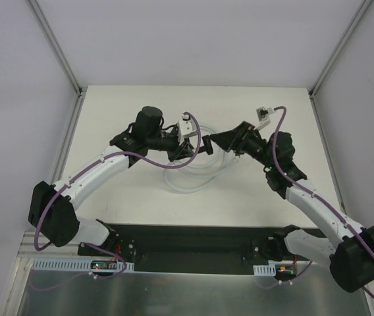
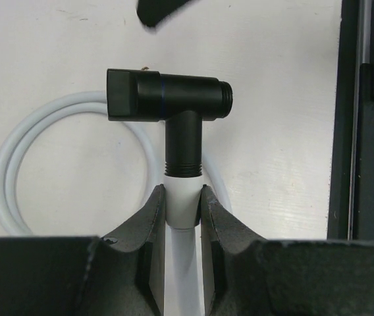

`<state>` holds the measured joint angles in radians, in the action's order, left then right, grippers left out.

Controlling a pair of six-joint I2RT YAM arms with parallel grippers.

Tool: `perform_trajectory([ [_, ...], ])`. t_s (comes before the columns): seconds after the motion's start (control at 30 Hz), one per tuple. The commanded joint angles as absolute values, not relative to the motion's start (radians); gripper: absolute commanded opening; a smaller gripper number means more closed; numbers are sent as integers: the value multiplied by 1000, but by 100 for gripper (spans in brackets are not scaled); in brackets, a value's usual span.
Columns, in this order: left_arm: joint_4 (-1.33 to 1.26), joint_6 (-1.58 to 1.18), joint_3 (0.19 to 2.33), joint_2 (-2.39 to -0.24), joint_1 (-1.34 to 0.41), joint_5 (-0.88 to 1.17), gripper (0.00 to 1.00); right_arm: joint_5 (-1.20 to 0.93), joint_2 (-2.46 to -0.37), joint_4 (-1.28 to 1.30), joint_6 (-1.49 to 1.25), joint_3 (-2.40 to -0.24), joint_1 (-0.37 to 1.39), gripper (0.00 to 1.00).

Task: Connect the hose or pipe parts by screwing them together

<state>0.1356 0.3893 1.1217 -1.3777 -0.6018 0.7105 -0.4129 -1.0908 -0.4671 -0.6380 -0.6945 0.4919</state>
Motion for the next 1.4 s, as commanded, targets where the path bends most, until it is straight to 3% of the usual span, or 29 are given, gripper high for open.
perform_trajectory([
  [0.0,83,362,1121,-1344,-595,856,0,-440,-925,-486,-298,-687,433,83],
  [0.23,87,279,1144,-1371,-557,1087,0,-707,-810,-594,506,-566,433,96],
  [0.37,87,209,1163,-1387,-537,1175,0,-716,-792,-669,680,-511,434,96],
  [0.5,100,190,1160,-1390,-520,1230,0,-787,-805,-660,770,-508,433,96],
  [0.63,120,181,1172,-1402,-509,1276,0,-870,-834,-461,876,-570,443,97],
  [1.13,184,215,1206,-1460,-509,1322,0,-891,-951,-241,1031,-735,538,99],
  [1.37,201,232,1213,-1463,-509,1316,0,-907,-974,-206,1034,-736,551,90],
])
